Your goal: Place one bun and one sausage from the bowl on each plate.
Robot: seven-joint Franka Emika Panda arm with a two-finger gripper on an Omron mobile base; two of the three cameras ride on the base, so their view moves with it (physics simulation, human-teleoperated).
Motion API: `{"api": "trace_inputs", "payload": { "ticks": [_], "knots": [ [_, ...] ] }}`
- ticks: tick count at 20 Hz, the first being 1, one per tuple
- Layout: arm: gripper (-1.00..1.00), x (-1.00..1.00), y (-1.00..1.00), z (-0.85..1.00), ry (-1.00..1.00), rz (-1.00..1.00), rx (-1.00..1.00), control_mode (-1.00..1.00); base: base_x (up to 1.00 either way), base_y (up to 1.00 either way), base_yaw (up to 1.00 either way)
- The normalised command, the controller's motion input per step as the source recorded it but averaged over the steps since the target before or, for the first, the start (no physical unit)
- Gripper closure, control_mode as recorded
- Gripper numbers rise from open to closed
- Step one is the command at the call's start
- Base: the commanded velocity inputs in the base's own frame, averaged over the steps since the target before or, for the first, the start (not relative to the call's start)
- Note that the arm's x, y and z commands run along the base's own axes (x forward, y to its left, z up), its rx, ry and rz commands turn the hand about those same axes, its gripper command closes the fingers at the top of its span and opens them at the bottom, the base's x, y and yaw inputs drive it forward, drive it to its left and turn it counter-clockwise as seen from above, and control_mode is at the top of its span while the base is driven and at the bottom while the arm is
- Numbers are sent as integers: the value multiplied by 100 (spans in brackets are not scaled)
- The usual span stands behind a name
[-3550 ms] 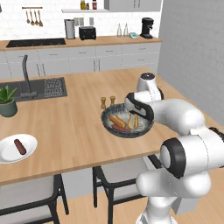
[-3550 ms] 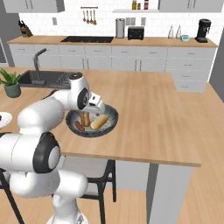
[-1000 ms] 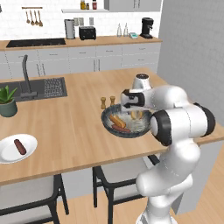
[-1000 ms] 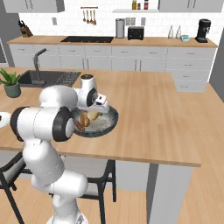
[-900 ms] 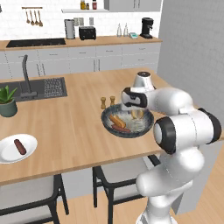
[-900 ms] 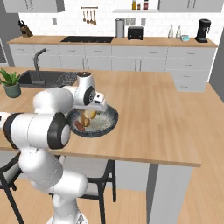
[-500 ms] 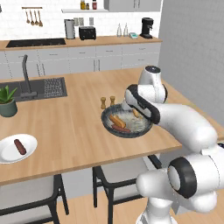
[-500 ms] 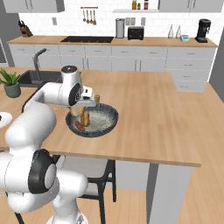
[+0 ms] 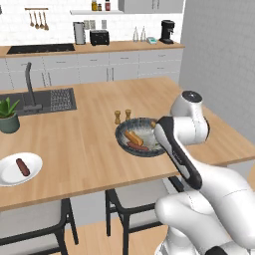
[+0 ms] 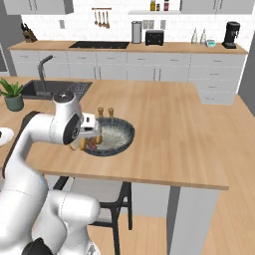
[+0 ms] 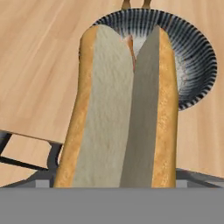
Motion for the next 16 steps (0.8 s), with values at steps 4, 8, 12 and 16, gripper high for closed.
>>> {"api": "trace_inputs", "payload": {
  "ticks": [4, 8, 12, 16],
  "knots": [
    [100, -52, 4, 30, 43, 0, -2, -100, 0, 0, 0],
    [100, -6, 0, -8, 12, 0, -2, -100, 0, 0, 0],
    [100, 0, 13, 0, 0, 0, 0, -100, 0, 0, 0],
    [100, 0, 42, 0, -1, 0, -1, 100, 0, 50, 0]
  ]
}}
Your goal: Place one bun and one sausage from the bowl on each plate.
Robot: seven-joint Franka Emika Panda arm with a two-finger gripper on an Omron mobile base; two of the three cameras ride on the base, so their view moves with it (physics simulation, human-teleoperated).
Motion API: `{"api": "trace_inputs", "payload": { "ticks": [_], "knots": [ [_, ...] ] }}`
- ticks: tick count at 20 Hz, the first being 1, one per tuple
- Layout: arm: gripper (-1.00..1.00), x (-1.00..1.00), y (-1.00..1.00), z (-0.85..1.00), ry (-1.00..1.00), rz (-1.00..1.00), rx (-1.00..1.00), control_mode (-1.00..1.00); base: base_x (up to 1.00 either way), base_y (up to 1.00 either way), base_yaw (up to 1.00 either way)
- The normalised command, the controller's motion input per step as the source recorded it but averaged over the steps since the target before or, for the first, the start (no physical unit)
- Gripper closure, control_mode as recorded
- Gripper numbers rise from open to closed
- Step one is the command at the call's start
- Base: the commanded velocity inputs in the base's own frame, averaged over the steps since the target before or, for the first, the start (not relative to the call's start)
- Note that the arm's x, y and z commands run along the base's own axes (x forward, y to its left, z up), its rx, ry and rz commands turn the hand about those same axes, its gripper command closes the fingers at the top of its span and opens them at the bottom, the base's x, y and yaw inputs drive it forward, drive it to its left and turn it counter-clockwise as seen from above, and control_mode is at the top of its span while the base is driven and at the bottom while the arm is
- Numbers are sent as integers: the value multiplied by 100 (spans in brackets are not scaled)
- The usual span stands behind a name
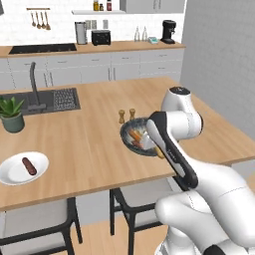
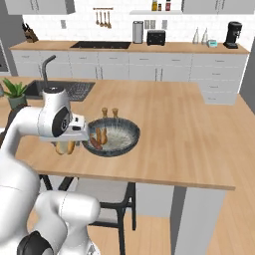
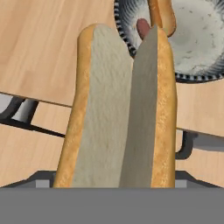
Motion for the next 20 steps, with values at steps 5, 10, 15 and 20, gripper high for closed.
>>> {"api": "trace_inputs", "payload": {
  "ticks": [5, 10, 15, 20],
  "knots": [
    [100, 0, 0, 0, 0, 0, 0, 100, -6, 100, 0],
    [100, 0, 0, 0, 0, 0, 0, 100, -8, 100, 0],
    [100, 0, 0, 0, 0, 0, 0, 100, 0, 100, 2],
    [100, 6, 7, 0, 0, 0, 0, -100, 4, 68, 1]
  ]
}}
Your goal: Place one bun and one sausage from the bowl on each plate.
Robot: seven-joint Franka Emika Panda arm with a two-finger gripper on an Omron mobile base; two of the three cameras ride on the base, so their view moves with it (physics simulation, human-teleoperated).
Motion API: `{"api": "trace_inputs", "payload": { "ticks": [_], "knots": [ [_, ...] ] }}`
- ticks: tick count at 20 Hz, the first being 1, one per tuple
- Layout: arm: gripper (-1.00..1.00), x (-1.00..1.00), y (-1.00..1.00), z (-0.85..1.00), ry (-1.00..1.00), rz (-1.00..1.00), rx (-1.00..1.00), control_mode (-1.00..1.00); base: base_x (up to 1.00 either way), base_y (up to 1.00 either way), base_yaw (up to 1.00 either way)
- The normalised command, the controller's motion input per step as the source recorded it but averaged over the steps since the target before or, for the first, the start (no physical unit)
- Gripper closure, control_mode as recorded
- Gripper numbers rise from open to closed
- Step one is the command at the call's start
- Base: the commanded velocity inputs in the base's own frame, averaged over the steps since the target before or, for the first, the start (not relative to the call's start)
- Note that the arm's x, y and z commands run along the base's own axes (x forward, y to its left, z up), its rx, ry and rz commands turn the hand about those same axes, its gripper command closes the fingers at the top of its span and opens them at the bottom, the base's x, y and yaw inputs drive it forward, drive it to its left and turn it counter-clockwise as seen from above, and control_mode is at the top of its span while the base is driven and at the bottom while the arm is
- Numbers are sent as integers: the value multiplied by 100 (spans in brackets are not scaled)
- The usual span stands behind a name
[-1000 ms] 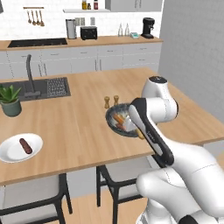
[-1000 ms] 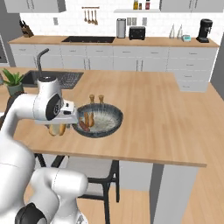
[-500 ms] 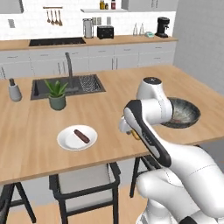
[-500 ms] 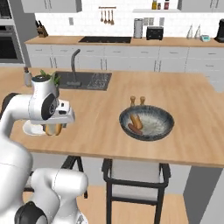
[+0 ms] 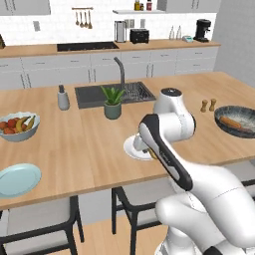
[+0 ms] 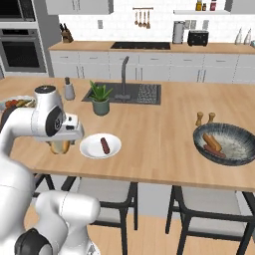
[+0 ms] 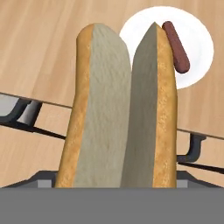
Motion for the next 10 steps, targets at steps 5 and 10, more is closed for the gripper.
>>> {"api": "trace_inputs", "payload": {
  "ticks": [5, 10],
  "knots": [
    [100, 53, -5, 0, 4, 6, 0, -100, 0, 0, 0],
    [100, 97, -22, -12, 5, 9, -4, -100, 0, 0, 0]
  ]
}}
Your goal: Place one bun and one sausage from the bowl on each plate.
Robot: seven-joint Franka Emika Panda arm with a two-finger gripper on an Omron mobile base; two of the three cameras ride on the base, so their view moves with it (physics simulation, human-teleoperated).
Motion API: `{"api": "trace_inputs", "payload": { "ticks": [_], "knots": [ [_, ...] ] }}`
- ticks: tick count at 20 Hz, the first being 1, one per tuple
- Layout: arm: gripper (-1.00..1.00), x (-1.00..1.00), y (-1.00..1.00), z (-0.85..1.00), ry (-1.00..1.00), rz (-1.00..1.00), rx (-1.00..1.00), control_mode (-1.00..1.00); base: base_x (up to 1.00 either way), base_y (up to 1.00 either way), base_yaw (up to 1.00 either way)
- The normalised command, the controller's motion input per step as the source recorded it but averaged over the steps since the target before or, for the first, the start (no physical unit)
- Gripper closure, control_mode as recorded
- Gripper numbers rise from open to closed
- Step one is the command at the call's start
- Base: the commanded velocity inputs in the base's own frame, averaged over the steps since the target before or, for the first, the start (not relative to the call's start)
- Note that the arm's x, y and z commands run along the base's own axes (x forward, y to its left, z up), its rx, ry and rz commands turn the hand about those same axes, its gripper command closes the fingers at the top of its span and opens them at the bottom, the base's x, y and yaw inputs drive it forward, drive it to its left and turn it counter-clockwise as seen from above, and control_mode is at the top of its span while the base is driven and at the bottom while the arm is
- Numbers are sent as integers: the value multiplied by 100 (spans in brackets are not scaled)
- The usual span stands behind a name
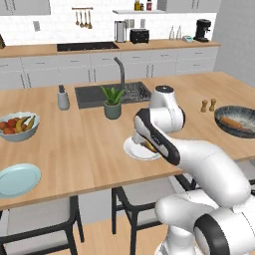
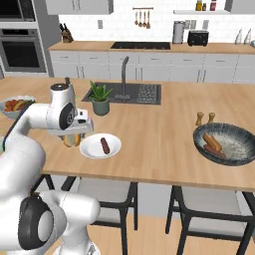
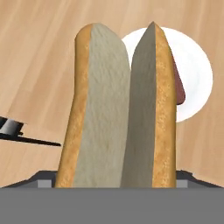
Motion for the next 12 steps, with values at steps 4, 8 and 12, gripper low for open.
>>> {"api": "trace_inputs", "payload": {
  "ticks": [4, 8, 12],
  "knots": [
    [100, 100, -15, -24, 22, 16, -2, -100, 0, 0, 0],
    [100, 100, 0, -63, 30, 11, -16, -100, 0, 0, 0],
    [100, 87, 0, -82, 16, 11, -15, -100, 0, 0, 0]
  ]
}}
